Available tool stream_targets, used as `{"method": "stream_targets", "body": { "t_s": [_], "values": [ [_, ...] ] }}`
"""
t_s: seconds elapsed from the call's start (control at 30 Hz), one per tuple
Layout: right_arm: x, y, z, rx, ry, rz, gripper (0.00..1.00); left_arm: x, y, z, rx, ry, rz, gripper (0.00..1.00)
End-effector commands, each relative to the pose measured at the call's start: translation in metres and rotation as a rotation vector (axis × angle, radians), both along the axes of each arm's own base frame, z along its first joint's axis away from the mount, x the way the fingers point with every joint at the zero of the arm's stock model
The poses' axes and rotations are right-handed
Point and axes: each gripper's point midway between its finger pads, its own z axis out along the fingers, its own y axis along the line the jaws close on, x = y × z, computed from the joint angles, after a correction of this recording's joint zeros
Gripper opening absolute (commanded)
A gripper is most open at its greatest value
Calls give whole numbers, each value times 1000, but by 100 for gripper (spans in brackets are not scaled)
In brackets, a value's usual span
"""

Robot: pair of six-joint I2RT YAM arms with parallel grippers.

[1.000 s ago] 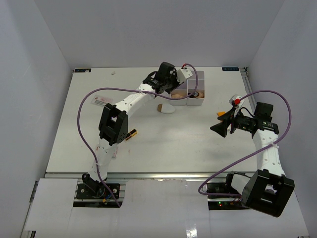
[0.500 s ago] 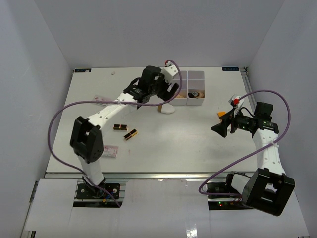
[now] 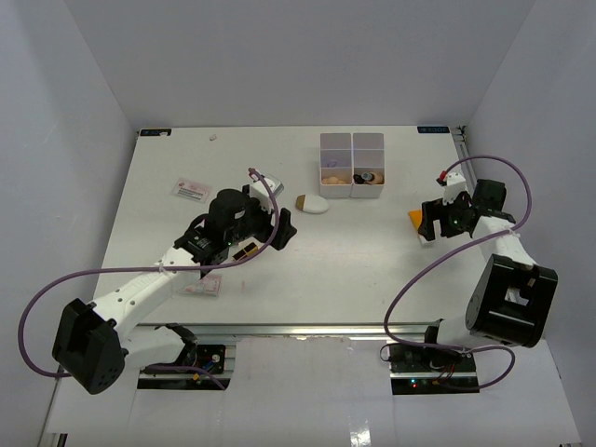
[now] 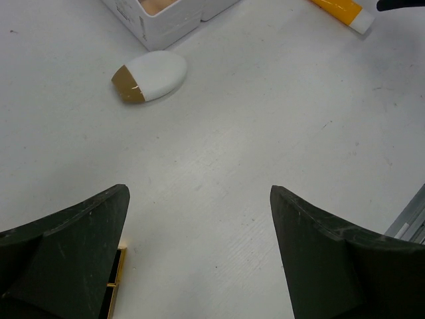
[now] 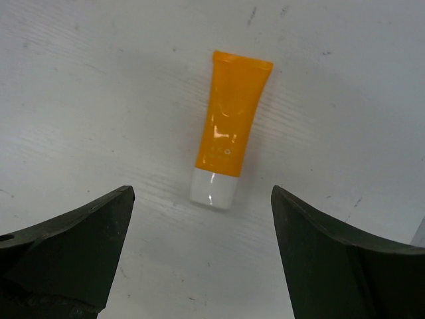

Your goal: Organize the makeup

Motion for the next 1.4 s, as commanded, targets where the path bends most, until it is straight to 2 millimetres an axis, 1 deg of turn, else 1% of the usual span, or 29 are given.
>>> {"method": "stream_targets", "body": {
  "t_s": [0.0,0.07,0.13,0.2,0.33,0.47,0.57,0.73,0.8,0.87,0.97,1.0,1.1,1.13,1.23,1.37],
  "values": [
    [19,-33,-4,-121,7,-112,90,0,-8,16,-88,14,3,98],
    [20,-35,-18,-148,44,-110,90,-1,-12,14,-87,42,-11,98],
    [24,-36,-24,-168,60,-108,90,-1,-15,8,-82,72,-23,98],
    [28,-36,-34,-179,89,-104,90,-3,-16,9,-87,74,-30,98],
    [36,-29,-41,-154,109,-93,93,-2,-13,11,-85,60,-17,98],
    [35,-21,-48,-123,127,-81,97,-1,-14,9,-83,63,-19,98],
    [35,-18,-54,-120,139,-83,94,-2,-15,8,-84,68,-23,98],
    [36,-16,-55,-131,145,-75,82,-4,-18,7,-95,76,-39,98],
    [36,-14,-56,-149,155,-60,75,-6,-20,7,-112,82,-52,98],
    [36,-13,-57,-170,162,-44,72,-10,-24,6,-125,94,-75,98],
    [35,-11,-60,-193,178,-22,64,-13,-29,5,-142,110,-100,98],
    [35,-11,-60,-196,180,-17,61,-13,-30,5,-145,112,-103,98],
    [35,-8,-59,-186,187,-2,44,-18,-33,11,-172,107,-132,98],
    [34,-6,-59,-178,188,6,40,-19,-35,13,-188,103,-141,98],
    [31,0,-49,-155,162,30,35,-24,-44,16,-255,133,-172,98],
    [22,11,-22,-137,79,76,27,-45,-64,24,-424,248,-269,98]
  ]
}}
